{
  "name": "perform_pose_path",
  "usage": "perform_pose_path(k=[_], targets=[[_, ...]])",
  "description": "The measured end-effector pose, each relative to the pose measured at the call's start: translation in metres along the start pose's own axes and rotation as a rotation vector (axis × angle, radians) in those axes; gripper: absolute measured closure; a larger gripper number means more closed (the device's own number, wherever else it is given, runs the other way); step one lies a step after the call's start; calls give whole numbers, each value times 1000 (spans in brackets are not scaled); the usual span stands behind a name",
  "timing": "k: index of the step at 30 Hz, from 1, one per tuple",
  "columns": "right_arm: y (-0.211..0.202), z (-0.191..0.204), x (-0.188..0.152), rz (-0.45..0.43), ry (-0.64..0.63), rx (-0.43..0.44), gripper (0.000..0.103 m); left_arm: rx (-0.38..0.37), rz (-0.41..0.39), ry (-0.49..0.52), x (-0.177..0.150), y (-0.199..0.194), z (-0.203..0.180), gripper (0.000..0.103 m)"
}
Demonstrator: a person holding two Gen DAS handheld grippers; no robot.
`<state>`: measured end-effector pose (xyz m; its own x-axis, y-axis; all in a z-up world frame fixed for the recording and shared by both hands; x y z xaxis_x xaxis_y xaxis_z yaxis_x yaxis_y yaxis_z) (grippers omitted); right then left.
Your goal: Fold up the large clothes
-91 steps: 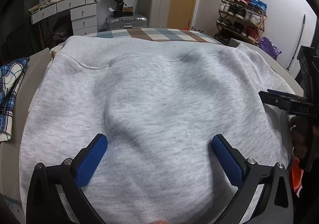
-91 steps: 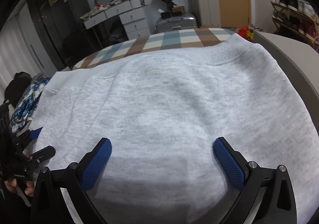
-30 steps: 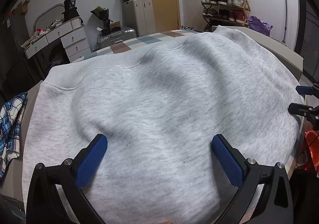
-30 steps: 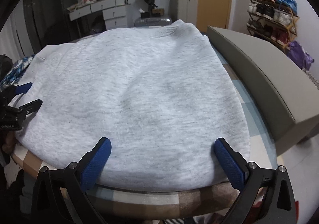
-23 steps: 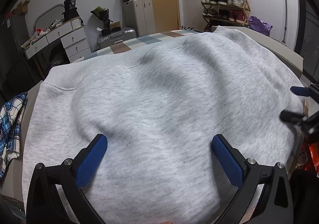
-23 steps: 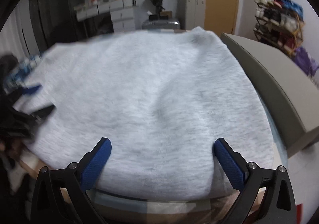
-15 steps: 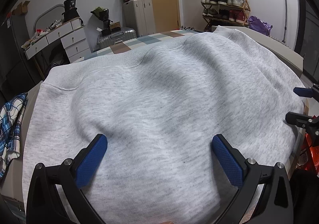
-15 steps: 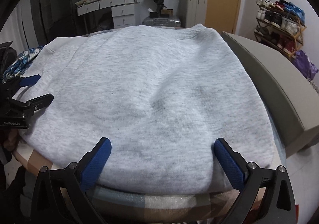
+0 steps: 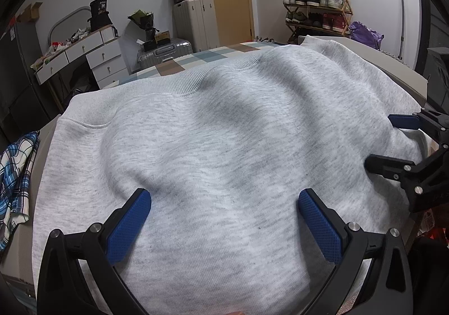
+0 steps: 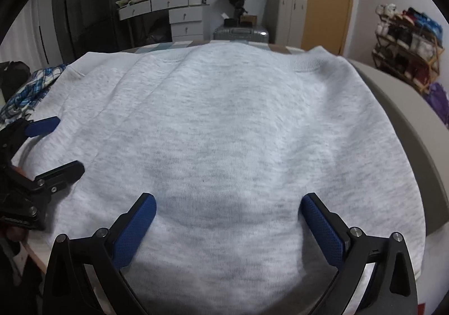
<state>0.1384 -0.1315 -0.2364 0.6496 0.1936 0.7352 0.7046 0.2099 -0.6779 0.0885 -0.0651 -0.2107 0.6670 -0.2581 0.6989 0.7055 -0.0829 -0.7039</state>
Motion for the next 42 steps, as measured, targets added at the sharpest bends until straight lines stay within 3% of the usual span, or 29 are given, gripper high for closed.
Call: perform_pose_path(k=[15, 19, 26, 30, 33, 35, 42], targets=[[-9, 2, -8, -105, -34, -31, 0, 4, -2, 2, 2, -1, 0, 1], [-10, 5, -5, -76, -35, -38, 0, 5, -3, 1, 2, -1, 0, 1], [-21, 17, 41, -84, 11, 54, 0, 5, -3, 1, 2, -1, 0, 1], [9, 33, 68, -44, -28, 46, 0, 5, -3, 0, 2, -1, 0, 1], [50, 35, 57, 51, 15, 45, 0, 10, 0, 4, 2, 0, -1, 1], [48, 36, 57, 19, -16, 16, 0, 14, 0, 5, 2, 0, 1, 1], [47, 36, 55, -11, -16, 38, 0, 10, 59, 9, 7, -10, 17, 1]])
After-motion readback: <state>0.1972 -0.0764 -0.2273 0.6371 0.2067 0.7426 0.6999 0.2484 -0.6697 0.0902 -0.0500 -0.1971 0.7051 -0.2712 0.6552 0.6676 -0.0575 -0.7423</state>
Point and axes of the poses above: each gripper's, at about its wrist camera, not at the fingertips, and y roughly the way its jaws point, z to its left, x to its top, the point moved 10 cm from there along y, roughly the way its jaws point, and after that the axes turned 3 degrees about x, right-handed, at the moved point
